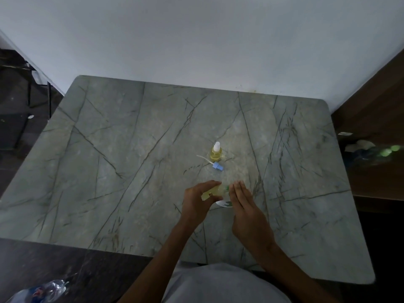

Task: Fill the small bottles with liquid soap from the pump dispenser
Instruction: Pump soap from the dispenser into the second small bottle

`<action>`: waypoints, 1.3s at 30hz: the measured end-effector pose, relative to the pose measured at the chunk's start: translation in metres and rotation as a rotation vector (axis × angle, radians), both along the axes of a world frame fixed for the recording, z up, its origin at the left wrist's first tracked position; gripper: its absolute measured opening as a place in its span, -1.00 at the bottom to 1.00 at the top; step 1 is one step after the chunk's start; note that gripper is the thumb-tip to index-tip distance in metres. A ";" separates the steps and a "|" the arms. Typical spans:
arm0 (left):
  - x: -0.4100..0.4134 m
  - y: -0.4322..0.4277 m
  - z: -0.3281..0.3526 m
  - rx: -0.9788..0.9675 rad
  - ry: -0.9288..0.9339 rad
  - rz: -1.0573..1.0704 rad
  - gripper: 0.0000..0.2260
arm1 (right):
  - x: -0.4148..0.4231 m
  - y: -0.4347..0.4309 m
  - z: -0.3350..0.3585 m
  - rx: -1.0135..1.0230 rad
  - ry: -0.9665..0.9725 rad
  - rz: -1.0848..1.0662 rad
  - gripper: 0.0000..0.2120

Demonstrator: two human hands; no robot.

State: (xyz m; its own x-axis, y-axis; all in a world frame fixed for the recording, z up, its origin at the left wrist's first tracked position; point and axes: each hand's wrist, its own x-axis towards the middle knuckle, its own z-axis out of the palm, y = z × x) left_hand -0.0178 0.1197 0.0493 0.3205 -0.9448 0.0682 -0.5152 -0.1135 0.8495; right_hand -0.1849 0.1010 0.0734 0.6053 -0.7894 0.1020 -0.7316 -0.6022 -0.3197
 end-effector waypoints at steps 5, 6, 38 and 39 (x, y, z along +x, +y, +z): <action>-0.001 0.003 0.002 0.000 0.010 -0.008 -0.58 | -0.001 0.004 0.003 0.004 -0.014 -0.005 -0.28; -0.001 0.003 0.002 0.000 0.015 -0.007 -0.58 | -0.001 0.004 0.004 0.000 -0.014 0.002 -0.30; 0.000 0.001 0.006 -0.024 -0.046 -0.006 -0.60 | -0.001 -0.002 0.011 -0.060 -0.037 -0.006 -0.45; 0.000 0.001 0.007 -0.026 -0.046 -0.008 -0.60 | 0.000 -0.002 0.013 -0.060 -0.032 -0.012 -0.44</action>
State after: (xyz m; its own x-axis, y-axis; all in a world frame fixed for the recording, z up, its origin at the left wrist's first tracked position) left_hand -0.0181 0.1211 0.0558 0.3094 -0.9448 0.1075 -0.5545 -0.0874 0.8276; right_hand -0.1853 0.0989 0.0864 0.5913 -0.7887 0.1682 -0.7292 -0.6120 -0.3062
